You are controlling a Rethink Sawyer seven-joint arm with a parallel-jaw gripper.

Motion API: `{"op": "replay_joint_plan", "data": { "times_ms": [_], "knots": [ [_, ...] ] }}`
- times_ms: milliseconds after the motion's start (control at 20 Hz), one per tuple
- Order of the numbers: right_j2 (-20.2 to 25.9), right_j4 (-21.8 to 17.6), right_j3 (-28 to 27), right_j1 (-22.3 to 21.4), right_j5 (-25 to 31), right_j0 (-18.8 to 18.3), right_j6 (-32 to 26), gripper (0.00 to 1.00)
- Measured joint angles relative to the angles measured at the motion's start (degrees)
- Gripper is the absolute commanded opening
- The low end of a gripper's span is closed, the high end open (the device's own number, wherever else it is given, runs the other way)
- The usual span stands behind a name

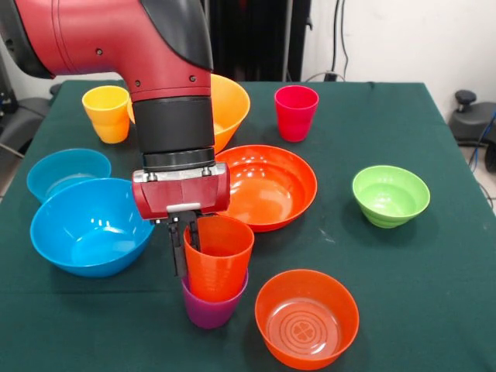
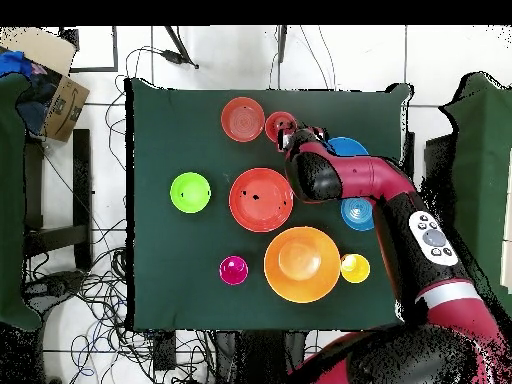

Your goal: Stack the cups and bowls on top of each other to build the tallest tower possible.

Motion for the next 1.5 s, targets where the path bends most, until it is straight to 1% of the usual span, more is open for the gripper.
{"op": "replay_joint_plan", "data": {
  "times_ms": [400, 700, 1250, 1500],
  "knots": [
    [-0.1, 0.0, -0.08, 0.02, 0.01, 0.05, 0.0, 0.0],
    [-1.11, 0.0, -0.57, 0.02, 0.0, 0.69, 0.0, 0.0],
    [-3.96, 0.12, -2.04, 0.04, 0.0, 2.88, 0.0, 0.0],
    [-4.2, 0.32, -2.44, 0.05, 0.0, 3.58, 0.0, 0.0]
  ]
}}
